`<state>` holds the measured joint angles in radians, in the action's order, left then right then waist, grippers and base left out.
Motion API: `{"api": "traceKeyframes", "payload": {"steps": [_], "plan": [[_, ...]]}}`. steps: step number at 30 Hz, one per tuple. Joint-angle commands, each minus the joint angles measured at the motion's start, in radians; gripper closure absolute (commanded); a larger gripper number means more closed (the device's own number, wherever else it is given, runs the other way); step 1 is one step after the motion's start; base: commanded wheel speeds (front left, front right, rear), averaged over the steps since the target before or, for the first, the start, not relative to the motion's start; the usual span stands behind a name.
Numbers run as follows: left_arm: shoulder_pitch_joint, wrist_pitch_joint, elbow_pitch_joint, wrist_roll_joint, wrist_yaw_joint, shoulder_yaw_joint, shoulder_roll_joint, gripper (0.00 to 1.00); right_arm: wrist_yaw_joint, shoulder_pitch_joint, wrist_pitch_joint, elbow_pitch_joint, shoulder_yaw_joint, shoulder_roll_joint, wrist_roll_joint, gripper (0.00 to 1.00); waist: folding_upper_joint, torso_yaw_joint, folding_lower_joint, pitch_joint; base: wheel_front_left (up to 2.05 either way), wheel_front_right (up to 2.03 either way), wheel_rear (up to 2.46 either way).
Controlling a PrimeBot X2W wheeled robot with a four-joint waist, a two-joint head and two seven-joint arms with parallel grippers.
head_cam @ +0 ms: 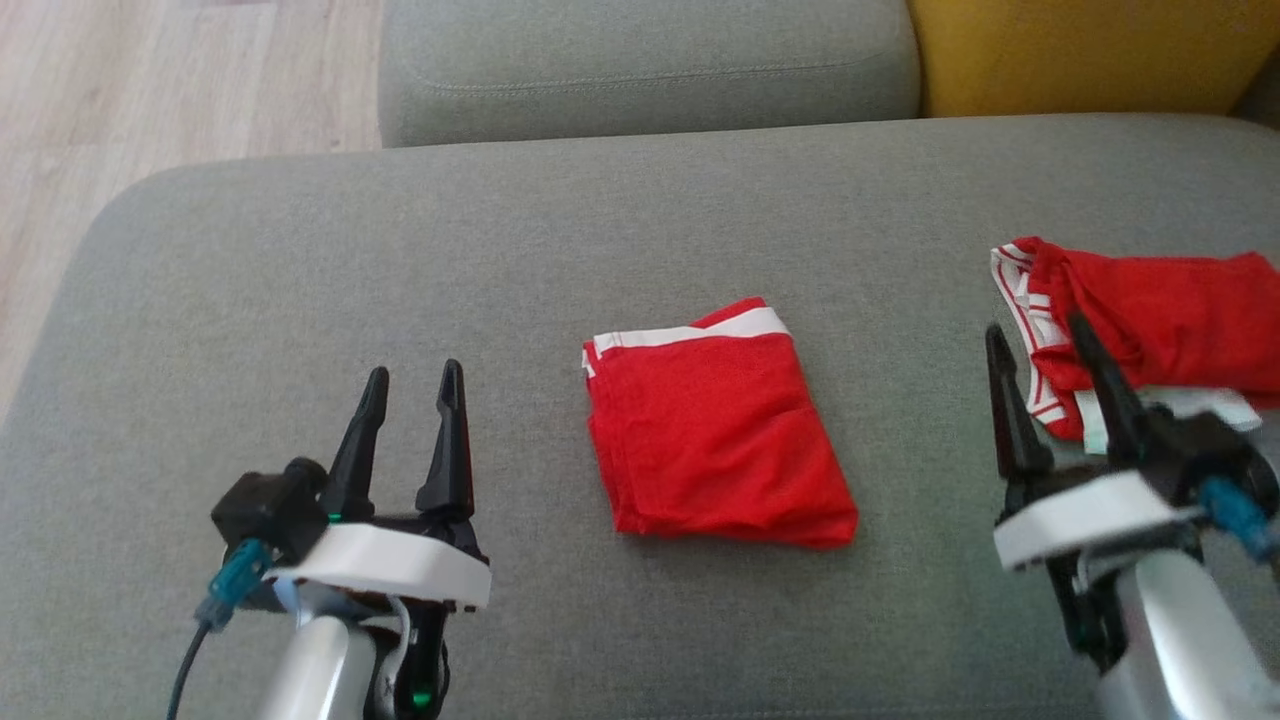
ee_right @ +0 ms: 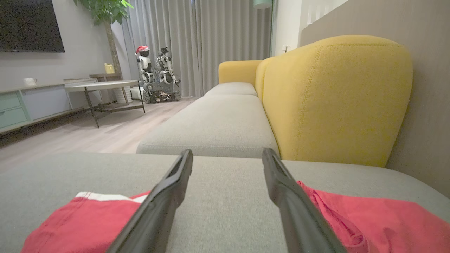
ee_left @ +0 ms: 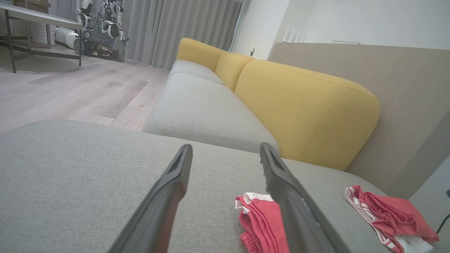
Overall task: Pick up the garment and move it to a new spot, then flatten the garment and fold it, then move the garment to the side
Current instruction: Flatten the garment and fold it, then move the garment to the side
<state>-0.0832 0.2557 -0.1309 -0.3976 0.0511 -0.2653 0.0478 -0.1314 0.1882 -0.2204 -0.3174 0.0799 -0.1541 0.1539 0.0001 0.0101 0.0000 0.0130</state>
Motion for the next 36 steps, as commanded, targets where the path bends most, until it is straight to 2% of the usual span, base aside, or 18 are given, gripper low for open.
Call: {"api": "traceKeyframes", "payload": {"steps": [1,7,19,28,36], "plan": [[-0.016,0.006,0.037,0.003,-0.008,0.038,0.002,0.00,0.001,0.004,-0.009,0.049,0.007,0.015,-0.021,0.00,-0.0001,-0.005,0.0000,0.000,0.00,0.00,0.00],[0.007,0.006,0.035,0.028,-0.021,0.032,0.002,0.00,0.001,-0.084,-0.005,0.133,-0.049,0.060,-0.111,0.00,-0.0001,-0.021,0.0000,0.002,0.00,0.00,0.00],[0.017,0.006,0.026,0.039,-0.026,0.035,0.002,0.00,0.001,-0.118,0.015,0.145,-0.057,0.090,-0.141,0.00,-0.0001,-0.019,0.0000,0.010,0.00,0.00,0.00],[-0.010,0.006,0.024,0.040,-0.031,0.024,0.002,0.00,0.001,-0.065,0.098,0.080,0.027,0.099,-0.056,0.00,-0.0001,0.020,0.0000,0.063,0.00,0.00,0.00],[-0.039,0.006,0.009,0.042,-0.039,0.015,0.002,0.00,0.001,0.039,0.197,-0.076,0.093,0.103,0.061,0.00,-0.0001,0.065,0.0000,0.113,0.00,0.00,0.00]]}}
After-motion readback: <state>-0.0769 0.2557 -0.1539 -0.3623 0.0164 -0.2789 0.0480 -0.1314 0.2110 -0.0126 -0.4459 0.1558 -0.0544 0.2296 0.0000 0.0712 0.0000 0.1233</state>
